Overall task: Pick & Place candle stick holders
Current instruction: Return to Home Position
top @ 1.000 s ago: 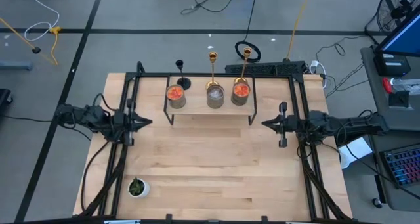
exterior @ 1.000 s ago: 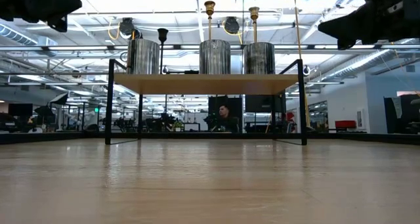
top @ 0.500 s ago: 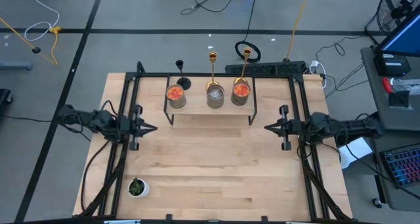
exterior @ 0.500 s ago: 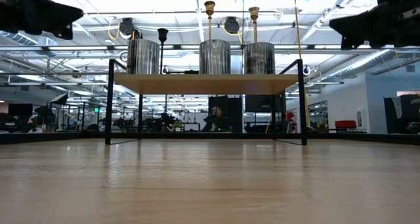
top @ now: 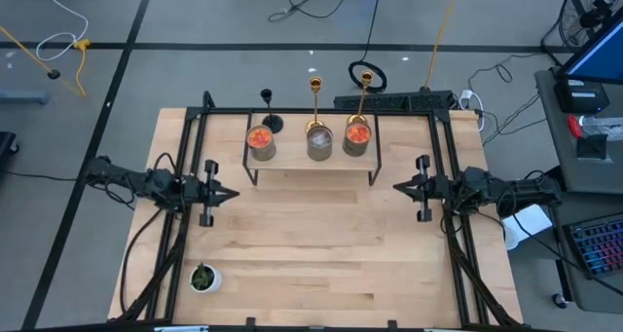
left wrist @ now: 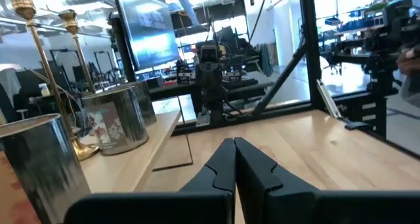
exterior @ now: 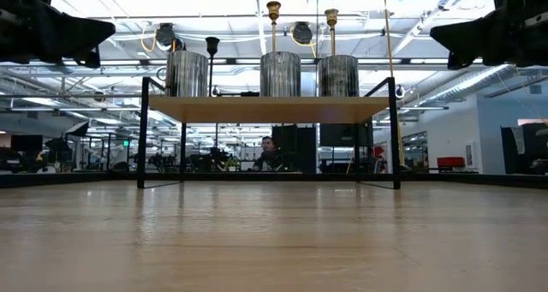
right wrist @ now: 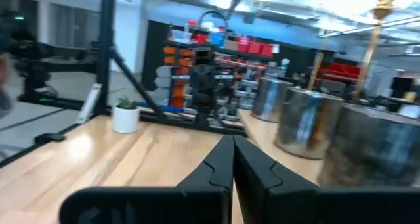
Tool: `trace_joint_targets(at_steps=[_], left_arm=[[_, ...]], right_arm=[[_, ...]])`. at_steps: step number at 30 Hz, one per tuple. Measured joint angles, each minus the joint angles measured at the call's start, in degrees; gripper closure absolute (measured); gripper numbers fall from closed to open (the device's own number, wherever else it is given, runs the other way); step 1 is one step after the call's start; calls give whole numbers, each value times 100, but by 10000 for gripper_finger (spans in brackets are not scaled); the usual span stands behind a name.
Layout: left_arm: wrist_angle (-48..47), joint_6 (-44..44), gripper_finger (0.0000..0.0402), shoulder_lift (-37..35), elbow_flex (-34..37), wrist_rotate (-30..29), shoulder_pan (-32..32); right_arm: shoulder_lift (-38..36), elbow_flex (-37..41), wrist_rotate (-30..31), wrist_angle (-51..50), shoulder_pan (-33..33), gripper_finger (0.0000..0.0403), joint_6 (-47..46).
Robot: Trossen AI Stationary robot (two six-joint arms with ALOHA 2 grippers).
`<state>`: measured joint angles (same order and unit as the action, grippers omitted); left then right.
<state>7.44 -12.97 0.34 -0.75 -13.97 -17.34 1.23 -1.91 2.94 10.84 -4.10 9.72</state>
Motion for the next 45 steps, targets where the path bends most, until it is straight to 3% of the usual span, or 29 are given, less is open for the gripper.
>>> trace_joint_targets(at_steps=[7, 13, 45], left_arm=[[-192, 107, 374, -2, -9, 1, 0], [-269, 471, 371, 0, -9, 50, 0], [-290, 426, 369, 0, -18, 50, 0]], right_arm=[[22, 7, 776, 5, 0, 393, 11], [22, 11, 751, 7, 0, 395, 14], [22, 20, 750, 6, 0, 396, 15]])
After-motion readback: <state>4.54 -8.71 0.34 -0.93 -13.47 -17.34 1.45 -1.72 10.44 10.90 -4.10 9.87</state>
